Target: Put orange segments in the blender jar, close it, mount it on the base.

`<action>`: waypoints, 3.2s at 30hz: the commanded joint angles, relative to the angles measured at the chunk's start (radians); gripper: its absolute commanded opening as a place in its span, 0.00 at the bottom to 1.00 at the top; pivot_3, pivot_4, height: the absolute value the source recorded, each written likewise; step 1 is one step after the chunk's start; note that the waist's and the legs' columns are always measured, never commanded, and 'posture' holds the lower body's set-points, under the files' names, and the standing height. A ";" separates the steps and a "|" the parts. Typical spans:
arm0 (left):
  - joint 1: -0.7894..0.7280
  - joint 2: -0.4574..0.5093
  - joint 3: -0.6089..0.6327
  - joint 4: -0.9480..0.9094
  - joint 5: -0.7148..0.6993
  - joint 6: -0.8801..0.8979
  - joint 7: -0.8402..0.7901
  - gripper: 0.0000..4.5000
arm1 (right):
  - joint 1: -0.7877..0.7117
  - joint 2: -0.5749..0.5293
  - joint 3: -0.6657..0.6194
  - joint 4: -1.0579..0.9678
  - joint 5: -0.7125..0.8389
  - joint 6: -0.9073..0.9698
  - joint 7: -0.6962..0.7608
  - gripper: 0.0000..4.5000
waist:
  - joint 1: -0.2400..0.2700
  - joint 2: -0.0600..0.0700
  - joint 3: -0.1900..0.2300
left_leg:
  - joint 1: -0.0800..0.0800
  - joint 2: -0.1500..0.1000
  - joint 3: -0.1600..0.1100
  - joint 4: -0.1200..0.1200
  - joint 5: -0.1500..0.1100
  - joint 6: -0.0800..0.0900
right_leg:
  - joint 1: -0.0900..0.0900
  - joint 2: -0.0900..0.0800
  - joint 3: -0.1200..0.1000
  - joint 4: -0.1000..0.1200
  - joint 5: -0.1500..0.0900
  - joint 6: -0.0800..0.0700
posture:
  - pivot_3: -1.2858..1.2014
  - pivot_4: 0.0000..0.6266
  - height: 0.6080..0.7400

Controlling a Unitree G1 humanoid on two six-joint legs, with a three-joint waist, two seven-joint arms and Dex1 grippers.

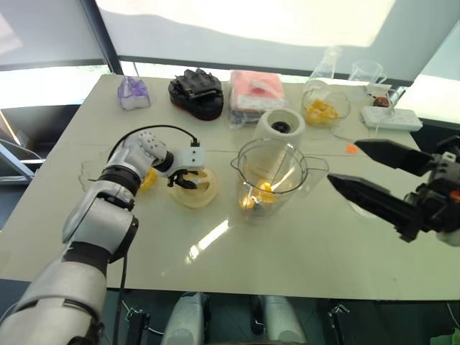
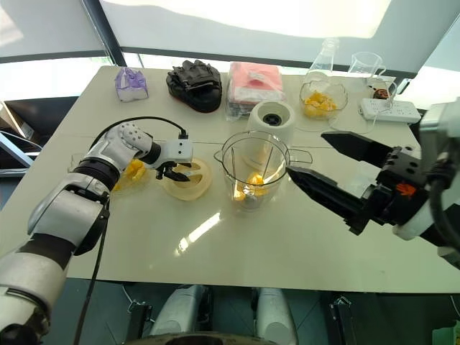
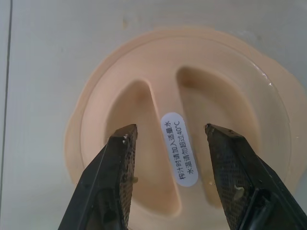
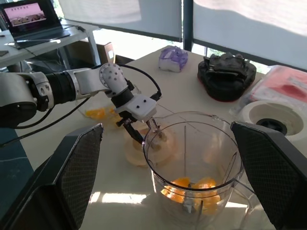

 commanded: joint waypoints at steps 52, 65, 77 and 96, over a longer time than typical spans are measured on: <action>-0.470 0.036 0.226 -0.002 -0.136 0.021 -0.170 0.05 | 0.120 0.209 0.203 -0.033 -0.320 -0.063 0.031 1.00 | 0.001 -0.007 -0.004 | -0.003 -0.001 -0.001 0.005 0.000 0.001 | -0.001 0.000 -0.001 0.002 0.000 0.000 | 0.52 0.24 1.00; -0.649 -0.163 0.292 -0.053 -0.288 0.333 -0.385 0.05 | 0.101 0.340 0.372 -0.005 -0.568 -0.104 0.072 1.00 | -0.002 -0.006 -0.004 | -0.004 -0.001 -0.001 0.007 0.000 0.001 | -0.001 0.002 -0.002 0.003 -0.002 -0.003 | 0.52 0.24 1.00; -0.534 -0.259 0.027 -0.119 -0.287 0.300 -0.411 0.05 | 0.099 0.410 0.433 0.000 -0.704 -0.108 0.083 1.00 | 0.000 -0.003 -0.005 | -0.006 -0.001 -0.002 0.009 0.000 0.001 | -0.003 0.002 -0.001 0.004 -0.002 -0.003 | 0.52 0.24 1.00; -0.461 -0.307 -0.237 -0.173 -0.380 0.253 -0.411 0.05 | 0.120 0.532 0.530 -0.049 -0.834 -0.120 0.021 1.00 | 0.000 0.001 -0.008 | -0.009 -0.001 -0.004 0.015 -0.002 0.003 | -0.003 0.002 -0.001 0.005 -0.002 -0.004 | 0.52 0.24 1.00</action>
